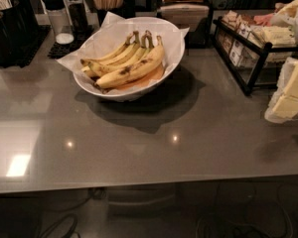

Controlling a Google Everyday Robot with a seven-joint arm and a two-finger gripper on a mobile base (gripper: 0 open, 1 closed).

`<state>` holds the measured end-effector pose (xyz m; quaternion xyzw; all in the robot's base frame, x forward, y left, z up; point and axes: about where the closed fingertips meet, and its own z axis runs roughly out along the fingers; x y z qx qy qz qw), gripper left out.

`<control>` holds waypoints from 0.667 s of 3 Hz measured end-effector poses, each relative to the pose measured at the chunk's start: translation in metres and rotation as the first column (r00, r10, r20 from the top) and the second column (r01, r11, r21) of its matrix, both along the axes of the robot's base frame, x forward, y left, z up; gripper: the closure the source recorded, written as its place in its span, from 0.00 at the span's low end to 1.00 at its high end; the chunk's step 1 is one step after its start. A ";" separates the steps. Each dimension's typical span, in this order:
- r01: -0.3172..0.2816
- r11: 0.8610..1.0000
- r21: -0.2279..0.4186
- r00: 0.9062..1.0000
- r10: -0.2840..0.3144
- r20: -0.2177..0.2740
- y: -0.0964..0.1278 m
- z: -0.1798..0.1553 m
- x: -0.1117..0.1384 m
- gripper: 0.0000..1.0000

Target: Pick banana from white bowl

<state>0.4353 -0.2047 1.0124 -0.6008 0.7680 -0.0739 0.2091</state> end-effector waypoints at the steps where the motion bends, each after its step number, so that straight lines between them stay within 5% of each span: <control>1: -0.001 1.000 0.001 1.000 0.001 0.000 0.000 0.000 0.000 0.00; 2: -0.082 0.995 0.049 0.996 0.081 0.023 0.021 0.010 0.018 0.00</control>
Offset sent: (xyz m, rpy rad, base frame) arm 0.0484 0.0525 0.0218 0.1350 -0.0369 0.2155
